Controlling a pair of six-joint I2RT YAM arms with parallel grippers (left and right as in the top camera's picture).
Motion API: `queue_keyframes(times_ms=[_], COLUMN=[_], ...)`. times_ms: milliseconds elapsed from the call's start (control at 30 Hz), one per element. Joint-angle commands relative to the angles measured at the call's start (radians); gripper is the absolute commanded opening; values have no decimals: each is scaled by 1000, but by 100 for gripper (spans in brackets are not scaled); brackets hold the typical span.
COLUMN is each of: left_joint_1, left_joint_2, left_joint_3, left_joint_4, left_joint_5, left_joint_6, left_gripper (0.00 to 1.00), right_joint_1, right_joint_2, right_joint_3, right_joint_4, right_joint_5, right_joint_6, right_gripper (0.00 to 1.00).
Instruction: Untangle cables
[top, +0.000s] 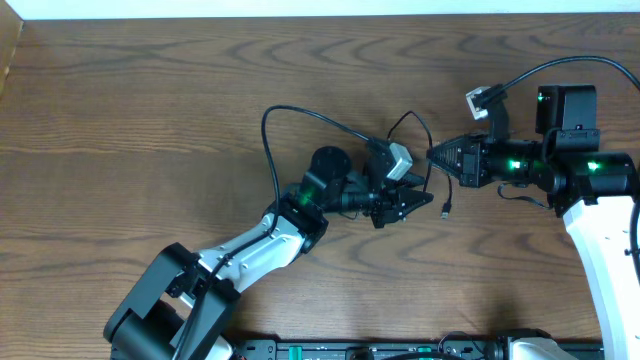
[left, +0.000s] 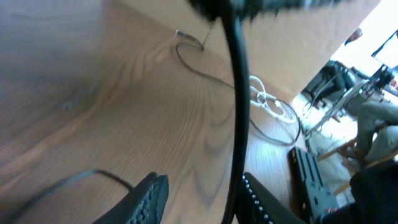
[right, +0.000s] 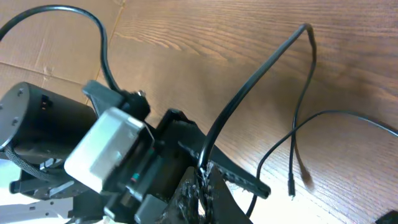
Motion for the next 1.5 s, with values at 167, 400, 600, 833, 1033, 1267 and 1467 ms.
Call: queue_keyframes(times_ms=[167,400,600,833,1033,1267,1467], left_joint_1=[84,136,136,139,187,212,210], left_joint_2=[-37,-57,-61,-61,-61,-60,-60], left_joint_3=[7,7,7,7,7,7,7], left_joint_4=[16,16,20,11,6,-245,-338], left_joint_5=[96,130,198,257,249,107,67], left_joint_6=[-114,-167,-174,-174,-174,-88,-56], left_gripper=[43,45,48,50,51,54,54], right_joint_1=[-8,-8,-8,-8,-8,-8,-8], right_joint_2=[-16,-16,-16,-16,14,205,406], right_joint_3=[5,5,5,5,-27,-44,-44], right_joint_4=[-3,-21,-8,-24,-59,-43,21], right_joint_5=[50,130,135,254,690,742,764], right_joint_6=[8,16,16,79,158,240,342], right_gripper=[1,1,1,13,57,67,68])
